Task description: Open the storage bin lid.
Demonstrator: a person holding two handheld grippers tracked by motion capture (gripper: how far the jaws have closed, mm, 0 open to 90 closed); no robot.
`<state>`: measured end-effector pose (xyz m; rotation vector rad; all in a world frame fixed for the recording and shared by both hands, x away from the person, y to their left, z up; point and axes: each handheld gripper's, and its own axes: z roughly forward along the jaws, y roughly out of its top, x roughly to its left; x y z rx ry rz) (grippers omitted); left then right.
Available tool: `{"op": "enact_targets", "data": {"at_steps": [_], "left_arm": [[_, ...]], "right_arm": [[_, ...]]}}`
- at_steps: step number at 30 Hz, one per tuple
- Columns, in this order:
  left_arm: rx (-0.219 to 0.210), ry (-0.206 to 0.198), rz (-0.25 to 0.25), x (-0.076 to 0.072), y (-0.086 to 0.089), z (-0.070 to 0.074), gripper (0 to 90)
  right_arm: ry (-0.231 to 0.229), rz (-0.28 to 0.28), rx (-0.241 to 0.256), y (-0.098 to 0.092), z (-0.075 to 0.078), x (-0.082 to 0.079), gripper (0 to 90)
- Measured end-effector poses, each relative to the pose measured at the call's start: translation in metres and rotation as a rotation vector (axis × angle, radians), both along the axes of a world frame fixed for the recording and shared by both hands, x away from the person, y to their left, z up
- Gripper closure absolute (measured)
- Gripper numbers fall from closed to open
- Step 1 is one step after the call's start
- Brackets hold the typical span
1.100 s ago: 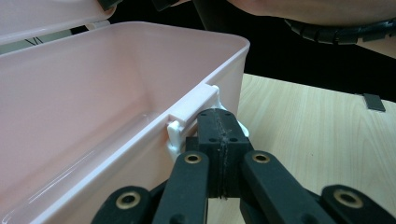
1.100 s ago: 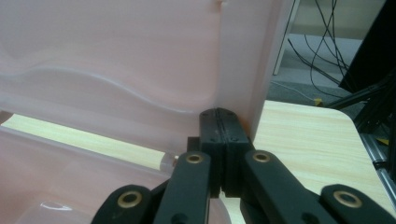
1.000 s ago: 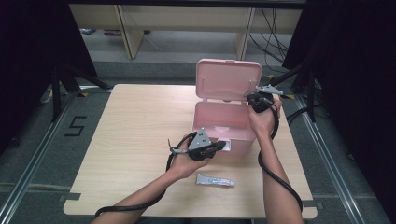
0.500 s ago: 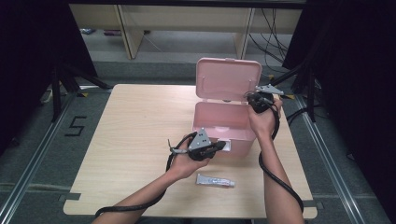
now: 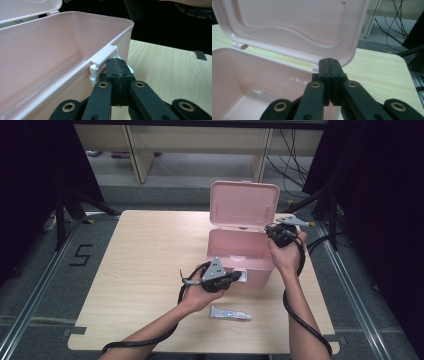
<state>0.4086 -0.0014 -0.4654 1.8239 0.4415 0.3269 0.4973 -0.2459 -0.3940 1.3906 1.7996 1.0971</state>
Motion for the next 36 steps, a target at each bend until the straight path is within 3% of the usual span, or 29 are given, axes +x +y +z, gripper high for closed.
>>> {"op": "enact_targets", "data": {"at_steps": [5, 10, 11, 12, 13, 14, 19, 23, 25, 29, 30, 33, 34, 36], "left_arm": [[0.004, 0.001, 0.0, 0.0, 0.0, 0.0, 89.7], [0.005, 0.001, 0.001, 0.0, 0.0, 0.0, 89.8], [0.003, 0.004, 0.004, 0.0, 0.0, 0.0, 89.8], [0.004, 0.003, 0.003, 0.0, 0.0, 0.0, 89.8], [0.004, 0.001, 0.002, 0.0, 0.0, 0.0, 89.8], [0.005, 0.002, 0.002, 0.0, 0.0, 0.0, 89.8], [0.004, 0.003, 0.002, 0.0, 0.0, 0.0, 89.8], [0.003, 0.003, 0.002, 0.0, 0.0, 0.0, 89.8], [0.001, 0.004, 0.003, 0.0, 0.0, 0.0, 89.7], [0.004, 0.004, 0.003, 0.0, 0.0, 0.001, 89.8], [0.004, 0.004, 0.003, 0.0, 0.0, 0.001, 89.8], [0.0, 0.005, 0.003, 0.0, 0.0, 0.0, 89.8], [0.0, 0.005, 0.003, 0.0, 0.0, 0.0, 89.8], [0.001, 0.006, 0.003, 0.0, 0.0, 0.0, 89.7]], "right_arm": [[0.031, 0.018, 0.001, -0.001, 0.003, -0.013, 89.9], [0.022, 0.067, -0.02, -0.004, 0.003, -0.024, 89.4], [0.04, 0.051, 0.017, -0.002, 0.002, -0.029, 89.3], [0.02, 0.075, -0.03, -0.005, 0.002, -0.03, 89.2], [0.023, 0.06, -0.009, -0.003, 0.001, -0.035, 89.1], [0.024, 0.073, -0.036, -0.004, 0.002, -0.037, 89.1], [0.024, 0.089, -0.016, -0.004, -0.001, -0.056, 88.8], [0.012, 0.12, -0.045, -0.009, -0.003, -0.07, 88.5], [0.03, 0.122, -0.01, -0.008, -0.005, -0.08, 88.4], [0.018, 0.157, -0.003, -0.011, -0.008, -0.094, 87.9], [0.001, 0.163, -0.028, -0.012, -0.009, -0.098, 87.8], [0.027, 0.165, 0.0, -0.012, -0.009, -0.109, 87.5], [0.008, 0.173, -0.009, -0.013, -0.011, -0.11, 87.5], [0.014, 0.171, 0.009, -0.012, -0.013, -0.118, 87.5]]}}
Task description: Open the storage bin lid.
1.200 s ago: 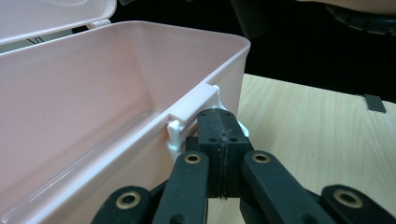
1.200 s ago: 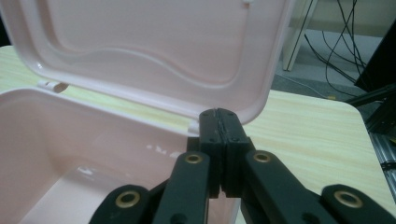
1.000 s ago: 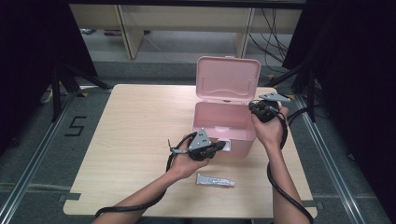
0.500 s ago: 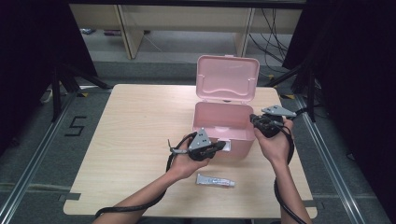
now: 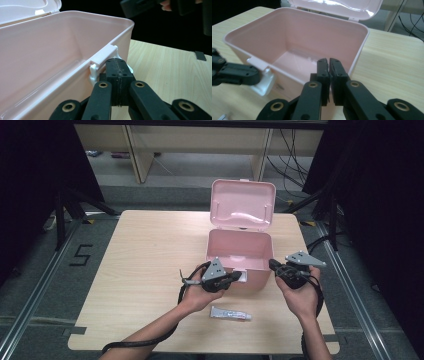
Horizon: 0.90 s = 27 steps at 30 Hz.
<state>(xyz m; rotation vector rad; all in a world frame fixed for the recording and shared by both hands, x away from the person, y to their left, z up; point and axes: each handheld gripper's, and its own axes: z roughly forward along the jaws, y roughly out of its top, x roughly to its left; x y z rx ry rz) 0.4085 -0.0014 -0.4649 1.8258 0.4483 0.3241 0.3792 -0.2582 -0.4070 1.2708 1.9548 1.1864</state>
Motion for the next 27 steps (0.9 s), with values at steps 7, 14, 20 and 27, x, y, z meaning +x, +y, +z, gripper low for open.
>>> {"op": "enact_targets", "data": {"at_steps": [7, 14, 20, 27], "left_arm": [[0.008, 0.0, 0.002, 0.0, 0.0, 0.001, 89.8], [0.015, -0.003, 0.0, 0.0, -0.001, 0.002, 89.8], [0.017, -0.001, -0.001, 0.0, -0.001, 0.002, 89.7], [0.026, -0.002, 0.0, 0.001, -0.001, 0.003, 89.7]], "right_arm": [[0.024, 0.04, -0.001, 0.002, -0.007, -0.014, 87.2], [0.014, 0.06, -0.005, 0.001, -0.006, -0.027, 87.0], [0.05, 0.086, -0.023, 0.004, -0.016, -0.032, 86.0], [0.094, 0.113, -0.041, 0.007, -0.029, -0.035, 84.3]]}}
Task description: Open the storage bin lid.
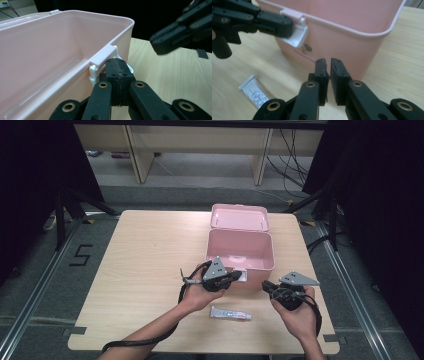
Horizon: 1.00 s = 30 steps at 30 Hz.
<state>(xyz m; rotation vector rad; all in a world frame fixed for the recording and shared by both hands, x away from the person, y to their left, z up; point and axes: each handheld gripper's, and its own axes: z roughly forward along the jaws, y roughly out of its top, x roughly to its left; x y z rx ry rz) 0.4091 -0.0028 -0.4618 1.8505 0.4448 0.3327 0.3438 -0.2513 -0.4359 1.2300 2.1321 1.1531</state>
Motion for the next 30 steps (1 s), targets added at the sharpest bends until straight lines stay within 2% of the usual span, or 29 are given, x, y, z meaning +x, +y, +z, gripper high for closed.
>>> {"op": "enact_targets", "data": {"at_steps": [2, 3, 4, 5, 6, 9, 13, 18, 20, 24, 27, 28, 29, 30], "left_arm": [[0.001, -0.006, 0.002, 0.0, 0.0, 0.0, 89.6], [0.005, -0.003, -0.002, 0.001, 0.0, 0.001, 89.4], [0.003, -0.004, -0.003, 0.001, 0.0, 0.001, 89.3], [0.003, -0.01, -0.004, 0.001, 0.0, 0.001, 89.1], [0.0, -0.01, -0.009, 0.001, 0.001, 0.001, 88.7], [0.0, -0.019, -0.009, 0.0, 0.0, 0.001, 87.5], [0.001, -0.029, -0.017, 0.0, 0.0, 0.002, 84.5], [-0.003, -0.042, -0.021, -0.001, -0.001, 0.002, 82.5], [-0.005, -0.047, -0.021, -0.002, -0.001, 0.004, 82.0], [-0.021, -0.051, -0.022, -0.004, -0.001, 0.008, 81.4], [-0.013, -0.063, -0.033, -0.007, 0.0, 0.012, 80.4], [-0.015, -0.058, -0.031, -0.008, 0.0, 0.013, 79.9], [-0.007, -0.064, -0.035, -0.009, 0.002, 0.014, 79.4], [-0.004, -0.067, -0.037, -0.01, 0.003, 0.016, 78.8]], "right_arm": [[0.015, 0.022, 0.014, 0.003, -0.004, 0.001, 83.4], [0.019, 0.02, -0.007, 0.002, -0.004, 0.001, 82.6], [0.058, 0.004, 0.022, 0.006, -0.006, -0.001, 81.9], [0.062, 0.017, -0.001, 0.006, -0.006, 0.0, 81.2], [0.072, 0.031, 0.001, 0.007, -0.008, 0.001, 80.6], [0.08, 0.049, -0.027, 0.007, -0.012, 0.004, 80.2], [0.084, 0.058, -0.036, 0.009, -0.015, 0.005, 79.8], [0.081, 0.062, -0.036, 0.01, -0.015, 0.006, 79.7], [0.096, 0.056, -0.013, 0.012, -0.016, 0.005, 79.7], [0.096, 0.066, -0.025, 0.011, -0.016, 0.007, 79.6], [0.1, 0.068, -0.022, 0.013, -0.017, 0.007, 79.3], [0.097, 0.081, -0.042, 0.012, -0.017, 0.008, 79.0], [0.1, 0.08, -0.038, 0.012, -0.017, 0.008, 78.6], [0.127, 0.065, -0.025, 0.014, -0.017, 0.006, 78.1]]}}
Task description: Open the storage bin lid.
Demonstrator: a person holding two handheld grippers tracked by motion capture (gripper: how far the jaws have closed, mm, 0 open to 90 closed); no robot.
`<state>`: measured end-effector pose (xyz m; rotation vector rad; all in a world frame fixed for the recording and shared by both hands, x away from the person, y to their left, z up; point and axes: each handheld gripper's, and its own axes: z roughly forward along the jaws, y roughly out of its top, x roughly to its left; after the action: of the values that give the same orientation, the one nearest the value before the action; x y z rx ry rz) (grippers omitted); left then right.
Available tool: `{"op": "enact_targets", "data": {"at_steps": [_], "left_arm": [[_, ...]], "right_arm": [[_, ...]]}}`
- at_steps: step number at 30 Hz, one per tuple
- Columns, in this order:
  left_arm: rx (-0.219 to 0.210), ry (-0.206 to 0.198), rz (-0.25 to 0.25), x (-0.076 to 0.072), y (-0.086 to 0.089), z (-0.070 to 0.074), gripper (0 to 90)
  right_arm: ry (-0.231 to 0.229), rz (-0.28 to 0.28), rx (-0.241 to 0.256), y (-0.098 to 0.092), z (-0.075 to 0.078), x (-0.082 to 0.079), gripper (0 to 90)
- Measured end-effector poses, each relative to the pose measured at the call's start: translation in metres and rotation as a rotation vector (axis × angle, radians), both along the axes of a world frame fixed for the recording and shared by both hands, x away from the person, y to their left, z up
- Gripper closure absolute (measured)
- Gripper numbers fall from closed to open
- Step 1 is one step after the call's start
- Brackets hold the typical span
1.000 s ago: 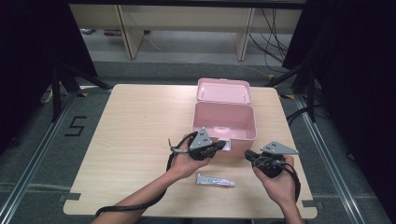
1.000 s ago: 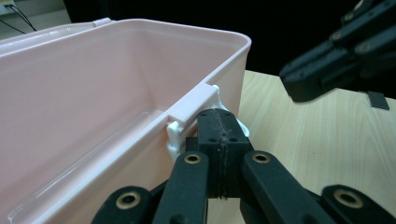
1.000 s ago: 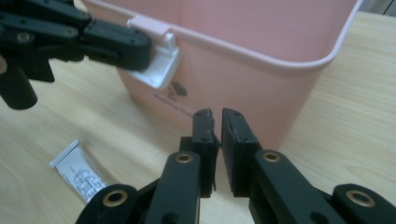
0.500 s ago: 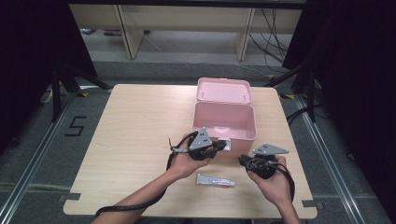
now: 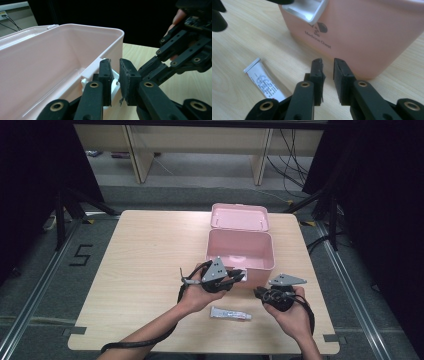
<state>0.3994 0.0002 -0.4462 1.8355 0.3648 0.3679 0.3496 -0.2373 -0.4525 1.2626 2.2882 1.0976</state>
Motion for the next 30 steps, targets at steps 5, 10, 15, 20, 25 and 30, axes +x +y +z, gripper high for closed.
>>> {"op": "enact_targets", "data": {"at_steps": [5, 10, 15, 20, 25, 30], "left_arm": [[0.012, -0.006, 0.007, -0.005, 0.012, 0.004, 76.7], [0.026, -0.007, 0.019, -0.009, 0.03, 0.004, 76.7], [0.029, -0.004, 0.047, -0.012, 0.05, 0.003, 75.9], [0.026, 0.0, 0.081, -0.015, 0.069, 0.004, 72.2], [0.013, 0.0, 0.11, -0.016, 0.083, 0.005, 66.9], [0.01, 0.011, 0.14, -0.014, 0.094, 0.004, 57.4]], "right_arm": [[0.023, 0.05, -0.038, 0.002, 0.0, 0.002, 74.6], [0.023, 0.113, -0.082, 0.005, -0.001, 0.005, 71.8], [0.034, 0.14, -0.094, 0.009, -0.004, 0.007, 69.8], [0.061, 0.218, -0.139, 0.012, -0.005, 0.01, 67.5], [0.084, 0.258, -0.159, 0.016, -0.006, 0.012, 66.2], [0.106, 0.31, -0.182, 0.02, -0.007, 0.014, 64.4]]}}
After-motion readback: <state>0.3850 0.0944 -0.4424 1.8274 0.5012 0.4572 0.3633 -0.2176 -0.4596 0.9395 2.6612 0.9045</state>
